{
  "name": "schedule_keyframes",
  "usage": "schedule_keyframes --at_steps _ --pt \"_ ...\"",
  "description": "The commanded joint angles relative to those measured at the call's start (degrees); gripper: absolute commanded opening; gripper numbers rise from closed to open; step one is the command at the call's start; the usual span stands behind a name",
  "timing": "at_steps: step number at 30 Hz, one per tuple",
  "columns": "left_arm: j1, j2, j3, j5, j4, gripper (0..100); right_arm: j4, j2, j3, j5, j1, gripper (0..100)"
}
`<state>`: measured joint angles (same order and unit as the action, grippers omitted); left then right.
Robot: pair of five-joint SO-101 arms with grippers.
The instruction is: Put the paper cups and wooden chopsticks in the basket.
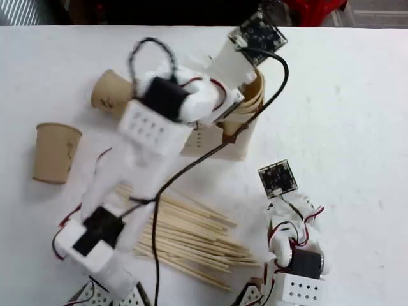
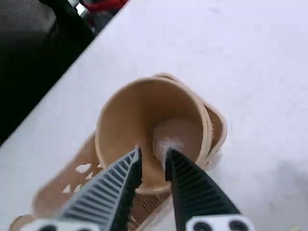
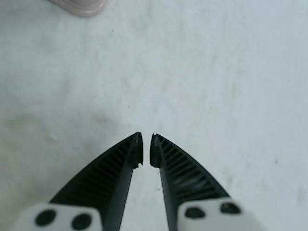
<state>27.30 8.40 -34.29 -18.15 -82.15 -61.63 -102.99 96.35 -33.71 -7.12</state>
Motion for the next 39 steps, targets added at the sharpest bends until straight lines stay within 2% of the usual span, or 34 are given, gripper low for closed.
schedule_keyframes --at_steps 1,7,14,19,22,26,29,32,35,37,39 --pt "-1.8 3.9 4.7 1.0 3.9 10 1.5 -0.3 0.3 0.4 0.0 4.5" --pt "-1.8 6.6 4.2 0.6 4.6 10 1.5 -0.3 0.3 0.4 0.0 4.5" --pt "-5.2 1.4 -17.5 0.6 -4.1 10 1.5 -0.3 0.3 0.4 0.0 4.5" --pt "-16.7 -2.9 -36.9 1.1 -16.5 10 1.5 -0.3 0.3 0.4 0.0 4.5" --pt "-27.6 -2.8 -35.8 1.0 -20.5 10 1.5 -0.3 0.3 0.4 0.0 4.5" --pt "-41.7 -0.3 -22.4 1.1 -17.8 10 1.5 -0.3 0.3 0.4 0.0 4.5" --pt "-48.1 3.5 -12.8 1.1 -11.2 11 1.5 -0.3 0.3 0.4 0.0 4.5" --pt "-50.0 8.3 -7.1 0.7 -2.2 11 1.5 -0.3 0.4 0.4 0.0 4.5" --pt "-49.5 13.5 -6.4 1.0 4.4 11 1.5 -0.3 0.4 0.4 0.0 4.5" --pt "-48.2 17.0 -7.2 1.6 7.9 15 1.5 -0.3 0.4 0.4 0.0 4.5" --pt "-47.3 20.4 -9.0 5.2 9.3 22 1.5 -0.3 0.4 0.4 0.0 4.5"
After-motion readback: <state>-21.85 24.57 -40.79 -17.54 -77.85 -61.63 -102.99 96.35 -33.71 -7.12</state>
